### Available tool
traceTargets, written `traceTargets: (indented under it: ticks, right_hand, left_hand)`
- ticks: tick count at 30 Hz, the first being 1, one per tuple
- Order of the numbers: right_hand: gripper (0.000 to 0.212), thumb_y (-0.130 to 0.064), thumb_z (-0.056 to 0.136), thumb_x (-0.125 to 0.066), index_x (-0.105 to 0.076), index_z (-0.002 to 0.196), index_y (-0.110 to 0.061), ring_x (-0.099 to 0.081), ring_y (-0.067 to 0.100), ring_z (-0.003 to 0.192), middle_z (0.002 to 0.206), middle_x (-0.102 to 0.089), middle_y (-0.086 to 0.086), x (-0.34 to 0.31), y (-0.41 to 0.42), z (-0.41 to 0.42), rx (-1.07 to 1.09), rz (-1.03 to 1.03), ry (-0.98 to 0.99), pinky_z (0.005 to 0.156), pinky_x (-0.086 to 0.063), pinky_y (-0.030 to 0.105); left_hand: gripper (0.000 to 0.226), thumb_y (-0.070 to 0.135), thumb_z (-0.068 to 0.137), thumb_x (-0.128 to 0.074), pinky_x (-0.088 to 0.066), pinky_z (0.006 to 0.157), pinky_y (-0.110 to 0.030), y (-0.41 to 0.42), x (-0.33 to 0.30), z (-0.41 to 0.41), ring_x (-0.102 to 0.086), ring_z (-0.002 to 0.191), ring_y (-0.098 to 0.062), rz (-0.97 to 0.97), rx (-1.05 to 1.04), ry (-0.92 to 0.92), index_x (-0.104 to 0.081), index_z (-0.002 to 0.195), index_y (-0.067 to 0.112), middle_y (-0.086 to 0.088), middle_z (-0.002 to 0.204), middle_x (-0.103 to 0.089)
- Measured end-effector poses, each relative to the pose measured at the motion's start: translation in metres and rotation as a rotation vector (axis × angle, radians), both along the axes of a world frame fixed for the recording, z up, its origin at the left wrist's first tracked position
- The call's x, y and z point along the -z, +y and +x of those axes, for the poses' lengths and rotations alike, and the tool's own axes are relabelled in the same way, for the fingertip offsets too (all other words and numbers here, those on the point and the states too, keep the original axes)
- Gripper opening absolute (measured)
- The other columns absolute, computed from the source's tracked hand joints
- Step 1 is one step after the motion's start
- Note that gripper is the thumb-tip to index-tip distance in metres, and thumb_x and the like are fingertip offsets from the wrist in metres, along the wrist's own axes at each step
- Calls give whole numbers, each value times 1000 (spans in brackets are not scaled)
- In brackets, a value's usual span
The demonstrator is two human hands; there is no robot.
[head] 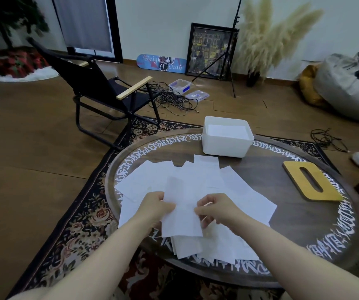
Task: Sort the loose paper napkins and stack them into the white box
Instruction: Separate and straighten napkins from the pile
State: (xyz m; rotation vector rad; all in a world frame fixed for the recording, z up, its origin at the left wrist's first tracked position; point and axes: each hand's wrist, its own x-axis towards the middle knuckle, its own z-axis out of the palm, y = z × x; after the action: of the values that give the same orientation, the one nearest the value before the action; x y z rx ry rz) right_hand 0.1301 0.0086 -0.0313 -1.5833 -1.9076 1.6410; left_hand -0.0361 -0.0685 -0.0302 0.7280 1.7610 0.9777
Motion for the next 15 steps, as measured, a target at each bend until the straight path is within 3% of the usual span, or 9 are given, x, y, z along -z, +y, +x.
traceTargets:
  ticks: [3,7,11,15]
  right_hand:
    - [5,-14,81,-65,-61,83,-16,-60,13,51,69,-70,-1,5,12,3,-21,212,-150,60,-46,24]
    - [10,-26,82,-65,-58,89,-27,-59,14,77,83,-59,-11,1,24,9,-96,468,-394,57,-39,23]
    - [15,-27,85,-62,-59,100,-26,-56,13,86,90,-58,-11,5,26,4,-153,505,-454,60,-36,23]
    - [21,-28,85,-64,-59,104,-22,-55,13,83,93,-58,-8,9,28,-6,-159,456,-393,62,-39,24]
  left_hand:
    - [22,-2,89,-55,-52,68,-37,-2,-1,-19,-60,71,-25,34,-101,92,-58,72,12,-14,85,-63]
    - [22,-2,90,-51,-52,73,-39,-7,1,-43,-62,82,-30,17,-168,90,-59,74,10,-13,85,-64]
    - [11,-2,87,-49,-44,69,-37,-10,12,-65,-63,85,-36,-16,-163,155,-57,83,4,-26,93,-62]
    - [12,-5,85,-50,-40,71,-35,-15,18,-78,-57,79,-28,-12,-149,177,-58,84,5,-19,88,-59]
